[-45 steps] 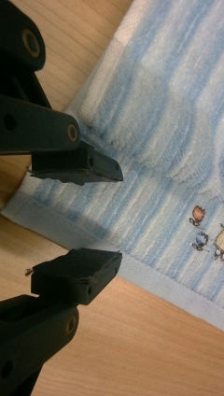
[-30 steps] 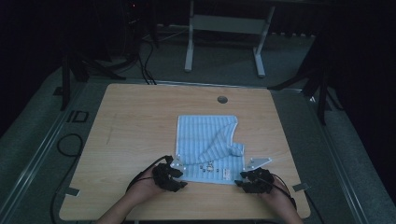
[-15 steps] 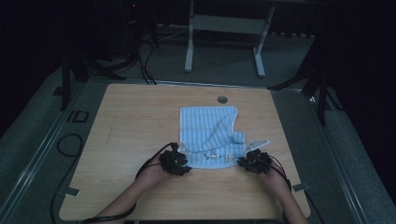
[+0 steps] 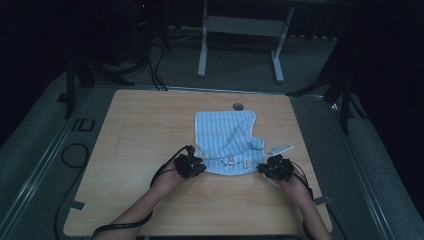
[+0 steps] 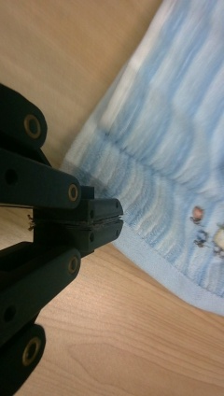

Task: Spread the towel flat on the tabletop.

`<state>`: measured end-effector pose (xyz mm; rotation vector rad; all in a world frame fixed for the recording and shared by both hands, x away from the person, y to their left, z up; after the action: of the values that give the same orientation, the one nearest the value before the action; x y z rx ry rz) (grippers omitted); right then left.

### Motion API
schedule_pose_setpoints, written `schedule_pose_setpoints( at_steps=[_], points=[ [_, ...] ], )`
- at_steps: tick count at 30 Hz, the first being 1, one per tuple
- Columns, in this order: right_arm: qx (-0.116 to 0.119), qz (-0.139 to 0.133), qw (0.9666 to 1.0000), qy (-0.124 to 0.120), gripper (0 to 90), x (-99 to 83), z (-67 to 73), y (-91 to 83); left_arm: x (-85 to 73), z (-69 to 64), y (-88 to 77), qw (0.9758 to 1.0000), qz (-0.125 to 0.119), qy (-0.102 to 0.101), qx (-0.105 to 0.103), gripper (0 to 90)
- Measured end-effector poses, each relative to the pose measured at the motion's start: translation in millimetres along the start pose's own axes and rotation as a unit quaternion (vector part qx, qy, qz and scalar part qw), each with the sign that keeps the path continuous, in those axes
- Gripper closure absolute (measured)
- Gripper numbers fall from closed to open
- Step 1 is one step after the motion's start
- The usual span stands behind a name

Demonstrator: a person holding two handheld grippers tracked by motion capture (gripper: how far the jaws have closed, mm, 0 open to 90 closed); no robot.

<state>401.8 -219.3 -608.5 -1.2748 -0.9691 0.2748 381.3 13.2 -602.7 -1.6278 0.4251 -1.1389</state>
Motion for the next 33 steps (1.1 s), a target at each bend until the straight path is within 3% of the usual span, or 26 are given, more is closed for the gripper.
schedule_pose_setpoints(
  at_steps=[2, 3, 4, 8, 9, 10, 11, 13, 14, 16, 19, 21, 24, 27, 28, 29, 31, 33],
  points=[
    [0.001, -0.013, 0.9999, 0.0, 84.6, 2.5, 0.9, -9.4, 4.3, 2.2, -12.0, 0.9995, -0.022, -0.002, 0.025, 89.2],
    [0.006, -0.021, 0.9998, 0.001, 84.6, 4.0, 2.1, -14.1, 5.7, 0.2, -16.8, 0.9996, -0.024, -0.003, 0.014, 89.1],
    [0.005, -0.024, 0.9997, 0.0, 84.8, 4.8, 3.1, -18.5, 7.4, 0.9, -22.0, 0.9992, -0.032, -0.002, 0.026, 89.1],
    [0.003, -0.037, 0.9993, -0.004, 85.1, 7.7, 6.5, -31.5, 11.6, -3.4, -35.9, 0.9989, -0.04, -0.002, 0.025, 89.1],
    [0.002, -0.041, 0.9992, -0.006, 85.1, 8.9, 8.4, -37.0, 14.6, -9.3, -46.5, 0.9989, -0.04, 0.006, 0.022, 89.1],
    [-0.005, -0.049, 0.9986, -0.019, 85.3, 11.8, 12.1, -48.7, 17.5, -10.9, -55.2, 0.9983, -0.047, 0.009, 0.034, 89.1],
    [-0.007, -0.058, 0.998, -0.023, 85.3, 14.2, 14.7, -57.4, 19.9, -14.9, -63.3, 0.9984, -0.048, 0.012, 0.026, 89.1],
    [-0.019, -0.072, 0.9967, -0.034, 85.4, 18.8, 18.3, -76.2, 26.1, -18.2, -83.4, 0.9973, -0.063, 0.014, 0.036, 89.1],
    [-0.021, -0.079, 0.9959, -0.037, 85.3, 21.2, 19.7, -86.3, 27.9, -22.5, -92.2, 0.9976, -0.063, 0.017, 0.022, 89.1],
    [-0.026, -0.094, 0.9944, -0.042, 85.3, 24.3, 24.2, -108.2, 29.5, -30.5, -110.0, 0.9968, -0.072, 0.023, 0.029, 89.1],
    [-0.02, -0.118, 0.9917, -0.049, 85.3, 18.6, 41.9, -139.8, 20.2, -54.4, -130.6, 0.9963, -0.077, 0.038, 0.01, 89.0],
    [-0.013, -0.129, 0.9897, -0.061, 85.2, 4.9, 59.4, -156.0, 9.2, -76.1, -140.7, 0.9951, -0.081, 0.056, -0.01, 88.9],
    [0.007, -0.141, 0.9877, -0.067, 84.9, -23.7, 83.9, -174.8, -10.5, -114.8, -149.1, 0.991, -0.069, 0.092, -0.069, 88.7],
    [0.059, -0.141, 0.9866, -0.057, 81.0, -55.5, 106.9, -187.0, -24.8, -148.8, -152.8, 0.9815, -0.065, 0.112, -0.141, 87.0],
    [0.064, -0.143, 0.9862, -0.054, 77.1, -64.6, 110.8, -190.0, -29.3, -157.4, -154.6, 0.975, -0.06, 0.119, -0.177, 83.2],
    [0.065, -0.146, 0.9862, -0.042, 70.0, -71.4, 111.0, -192.9, -30.5, -161.1, -157.2, 0.9706, -0.07, 0.121, -0.196, 79.5],
    [0.053, -0.159, 0.9858, -0.015, 67.6, -79.2, 101.4, -197.1, -28.5, -152.5, -155.4, 0.9736, -0.079, 0.099, -0.19, 76.0],
    [0.046, -0.173, 0.9838, 0.007, 65.7, -81.3, 87.2, -197.8, -27.4, -135.7, -144.1, 0.9806, -0.073, 0.078, -0.165, 72.4]
  ],
)
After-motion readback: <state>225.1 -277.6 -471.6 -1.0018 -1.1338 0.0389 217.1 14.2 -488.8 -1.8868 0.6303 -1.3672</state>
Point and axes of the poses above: each handheld gripper's, and its own axes: y roughly forward along the jaws, x roughly out of its top, z roughly to its left, the point moved 10 cm from there along y, roughly forward along the jaws, and after that the axes turned 9 degrees about z, right-handed, at the moved point
